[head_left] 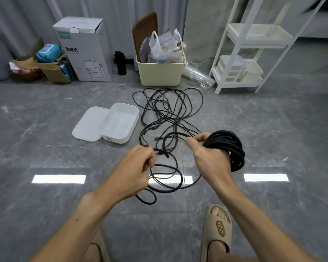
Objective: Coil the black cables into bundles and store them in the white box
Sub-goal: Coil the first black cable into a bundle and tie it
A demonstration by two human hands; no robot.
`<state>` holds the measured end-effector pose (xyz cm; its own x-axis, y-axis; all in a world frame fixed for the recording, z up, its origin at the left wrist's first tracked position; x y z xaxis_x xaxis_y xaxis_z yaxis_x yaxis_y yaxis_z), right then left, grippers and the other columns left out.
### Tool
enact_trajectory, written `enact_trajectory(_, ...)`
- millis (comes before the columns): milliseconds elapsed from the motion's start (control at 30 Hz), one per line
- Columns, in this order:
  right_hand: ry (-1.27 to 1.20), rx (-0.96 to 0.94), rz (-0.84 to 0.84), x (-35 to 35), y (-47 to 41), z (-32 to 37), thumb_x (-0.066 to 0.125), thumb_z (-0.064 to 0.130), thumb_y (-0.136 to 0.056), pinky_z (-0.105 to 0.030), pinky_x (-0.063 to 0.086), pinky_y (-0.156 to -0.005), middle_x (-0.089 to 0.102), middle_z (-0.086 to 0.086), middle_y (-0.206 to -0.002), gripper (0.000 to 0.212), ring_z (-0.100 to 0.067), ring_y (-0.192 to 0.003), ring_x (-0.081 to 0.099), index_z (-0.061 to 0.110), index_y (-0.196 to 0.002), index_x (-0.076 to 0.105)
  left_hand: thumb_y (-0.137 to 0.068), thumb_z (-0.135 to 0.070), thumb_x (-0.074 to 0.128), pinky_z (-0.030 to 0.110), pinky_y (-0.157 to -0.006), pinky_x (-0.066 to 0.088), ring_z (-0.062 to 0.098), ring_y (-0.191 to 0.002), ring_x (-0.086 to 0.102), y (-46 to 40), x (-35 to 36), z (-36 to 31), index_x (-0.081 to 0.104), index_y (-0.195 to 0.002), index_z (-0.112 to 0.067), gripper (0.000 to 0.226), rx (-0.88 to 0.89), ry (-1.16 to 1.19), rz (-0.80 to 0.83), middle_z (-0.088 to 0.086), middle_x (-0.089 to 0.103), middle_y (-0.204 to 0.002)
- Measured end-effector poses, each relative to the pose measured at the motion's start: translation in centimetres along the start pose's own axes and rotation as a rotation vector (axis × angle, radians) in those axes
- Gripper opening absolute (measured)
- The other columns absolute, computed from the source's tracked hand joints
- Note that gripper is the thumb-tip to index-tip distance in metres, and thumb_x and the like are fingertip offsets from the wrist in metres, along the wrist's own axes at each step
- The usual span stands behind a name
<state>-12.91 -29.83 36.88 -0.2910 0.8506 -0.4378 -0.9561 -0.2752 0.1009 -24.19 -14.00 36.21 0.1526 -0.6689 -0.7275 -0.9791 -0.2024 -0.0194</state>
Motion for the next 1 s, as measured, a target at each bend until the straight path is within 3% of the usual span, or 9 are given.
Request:
enact_trajectory(100,-0.117,-0.032,-0.009,-0.3,0.2,0.7,0.067,0.025,-0.091,-0.018,0.041,-0.048,0.044,0.014,-0.047,0.022,-0.001,-0.045,0.041,0.01,-0.076,0.06,-0.066,0.022,0.044,0.015,-0.077,0.042,0.001,-0.096,0.042,0.2,0.3,1.7,0.045,-0.099,-0.036,0.067,-0.094,0.003,0.031,-0.017,0.041,-0.095)
enact_trajectory(167,-0.174,-0.03,0.016,-0.2,0.4,1.0,0.069,0.025,-0.091,-0.03,0.047,-0.057,0.044,0.011,-0.05,0.023,-0.006,-0.048,0.041,0.01,-0.075,0.06,-0.067,0.023,0.043,0.022,-0.078,0.046,0.001,-0.093,0.043,0.1,0.1,2.4,0.038,-0.125,-0.047,0.091,-0.122,0.031,0.001,-0.019,0.036,-0.099)
enact_trajectory(267,-0.283,-0.023,0.095,0.5,0.8,1.4,0.07,0.024,-0.092,-0.033,0.034,-0.053,0.043,0.004,-0.055,0.024,-0.012,-0.051,0.036,0.01,-0.075,0.061,-0.073,0.019,0.045,0.031,-0.073,0.048,0.01,-0.082,0.046,-0.2,0.8,2.7,0.033,-0.143,-0.051,0.1,-0.117,-0.057,0.063,-0.023,0.033,-0.1)
enact_trajectory(367,-0.377,-0.04,0.169,1.1,1.2,2.1,0.07,0.02,-0.092,-0.033,0.031,-0.051,0.041,0.002,-0.055,0.023,-0.015,-0.052,0.035,0.007,-0.075,0.061,-0.079,0.015,0.045,0.025,-0.07,0.048,0.008,-0.082,0.048,0.0,2.6,2.5,0.041,-0.141,-0.053,0.092,-0.084,-0.119,0.189,-0.022,0.035,-0.1)
enact_trajectory(500,-0.445,-0.016,0.221,1.9,1.7,2.4,0.069,0.018,-0.093,-0.021,0.033,-0.045,0.044,0.003,-0.053,0.022,-0.011,-0.049,0.038,0.004,-0.078,0.061,-0.09,0.0,0.061,0.005,-0.067,0.033,0.0,-0.079,0.041,0.2,3.8,0.2,0.059,-0.137,-0.031,0.057,0.118,-0.158,0.169,-0.015,0.04,-0.1)
enact_trajectory(733,-0.417,-0.067,0.251,2.4,2.3,3.0,0.063,0.017,-0.098,-0.011,0.042,-0.049,0.06,0.005,-0.058,0.018,0.0,-0.049,0.052,0.012,-0.081,0.062,-0.083,-0.021,0.078,0.035,-0.065,0.043,0.021,-0.078,0.054,-0.1,3.1,-2.8,0.076,-0.103,-0.018,0.02,0.347,-0.263,-0.013,0.004,0.057,-0.088)
enact_trajectory(833,-0.438,-0.017,0.3,3.0,2.6,2.8,0.064,0.017,-0.097,-0.012,0.041,-0.047,0.059,0.002,-0.051,0.018,-0.003,-0.045,0.051,0.018,-0.08,0.061,-0.092,-0.022,0.069,0.03,-0.069,0.043,0.024,-0.081,0.059,-0.5,3.7,-2.3,0.075,-0.111,-0.017,0.02,0.193,-0.167,0.124,0.002,0.059,-0.084)
enact_trajectory(933,-0.355,0.021,0.276,3.3,2.7,2.1,0.065,0.024,-0.096,-0.015,0.04,-0.048,0.055,0.004,-0.048,0.02,-0.005,-0.044,0.049,0.024,-0.077,0.059,-0.093,-0.019,0.068,0.011,-0.064,0.036,0.004,-0.075,0.058,-0.5,3.7,-1.1,0.071,-0.098,-0.031,0.014,-0.03,0.033,0.193,-0.015,0.058,-0.071)
enact_trajectory(1000,-0.255,-0.032,0.194,2.9,2.5,2.0,0.063,0.029,-0.096,-0.014,0.04,-0.05,0.056,0.009,-0.049,0.021,-0.002,-0.047,0.052,0.027,-0.076,0.057,-0.093,-0.01,0.063,0.01,-0.078,0.044,-0.004,-0.087,0.062,-0.4,2.8,-1.1,0.067,-0.107,-0.035,0.029,-0.13,0.257,0.183,-0.019,0.068,-0.088)
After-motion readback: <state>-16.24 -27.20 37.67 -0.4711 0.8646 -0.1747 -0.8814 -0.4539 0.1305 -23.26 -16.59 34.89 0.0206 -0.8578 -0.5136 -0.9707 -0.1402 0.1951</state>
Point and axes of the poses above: each hand's wrist, its own y-axis away from the middle knuckle, its own x-axis out of the palm, z = x × y, the point moved 8 cm from there along -y, towards the middle knuckle
